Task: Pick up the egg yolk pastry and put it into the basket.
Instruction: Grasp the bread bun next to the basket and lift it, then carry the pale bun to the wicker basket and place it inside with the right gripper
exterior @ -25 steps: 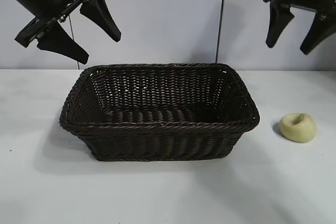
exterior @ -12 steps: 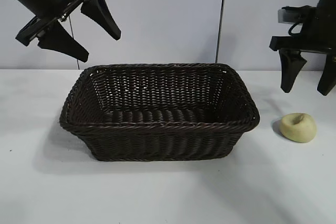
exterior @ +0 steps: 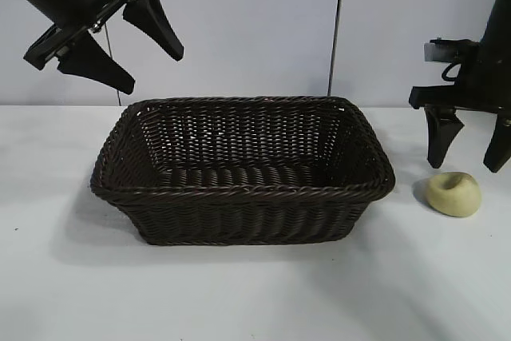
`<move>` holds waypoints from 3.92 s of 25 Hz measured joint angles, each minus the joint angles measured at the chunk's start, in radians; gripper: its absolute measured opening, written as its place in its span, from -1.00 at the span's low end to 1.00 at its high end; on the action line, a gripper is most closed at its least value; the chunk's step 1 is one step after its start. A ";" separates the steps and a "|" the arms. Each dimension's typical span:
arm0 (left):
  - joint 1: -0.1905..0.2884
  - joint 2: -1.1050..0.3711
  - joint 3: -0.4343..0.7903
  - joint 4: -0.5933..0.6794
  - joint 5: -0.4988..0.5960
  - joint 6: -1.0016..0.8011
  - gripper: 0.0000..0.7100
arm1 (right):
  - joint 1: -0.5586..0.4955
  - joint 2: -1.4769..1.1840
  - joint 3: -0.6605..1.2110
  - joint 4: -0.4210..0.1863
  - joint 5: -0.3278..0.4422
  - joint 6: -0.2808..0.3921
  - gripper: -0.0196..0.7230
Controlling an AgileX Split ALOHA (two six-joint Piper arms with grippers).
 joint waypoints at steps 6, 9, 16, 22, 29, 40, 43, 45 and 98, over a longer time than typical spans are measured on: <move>0.000 0.000 0.000 0.000 0.000 0.000 0.43 | 0.000 0.018 0.010 0.000 -0.031 0.009 0.44; 0.000 0.000 0.000 0.000 0.000 0.000 0.43 | 0.000 0.058 0.010 -0.001 -0.036 0.022 0.44; 0.000 0.000 0.000 0.000 0.000 0.000 0.43 | 0.000 0.096 0.010 -0.001 -0.053 0.022 0.36; 0.000 0.000 0.000 0.000 0.000 0.000 0.43 | 0.000 0.096 0.010 0.000 -0.050 0.022 -0.66; 0.000 0.000 0.000 0.000 0.000 0.000 0.43 | 0.000 0.049 0.010 0.000 -0.018 0.022 -0.84; 0.000 0.000 0.000 0.000 0.000 0.000 0.43 | 0.000 -0.238 0.010 0.031 0.006 0.022 -0.85; 0.000 0.000 0.000 0.000 0.000 0.000 0.43 | 0.000 -0.262 -0.004 0.044 0.038 0.022 -0.85; 0.000 0.000 0.000 -0.001 0.000 0.000 0.43 | 0.000 -0.262 -0.022 0.064 0.054 0.022 -0.85; 0.000 0.000 0.000 -0.002 0.021 0.000 0.43 | 0.358 0.028 -0.066 0.399 -0.151 -0.094 -0.62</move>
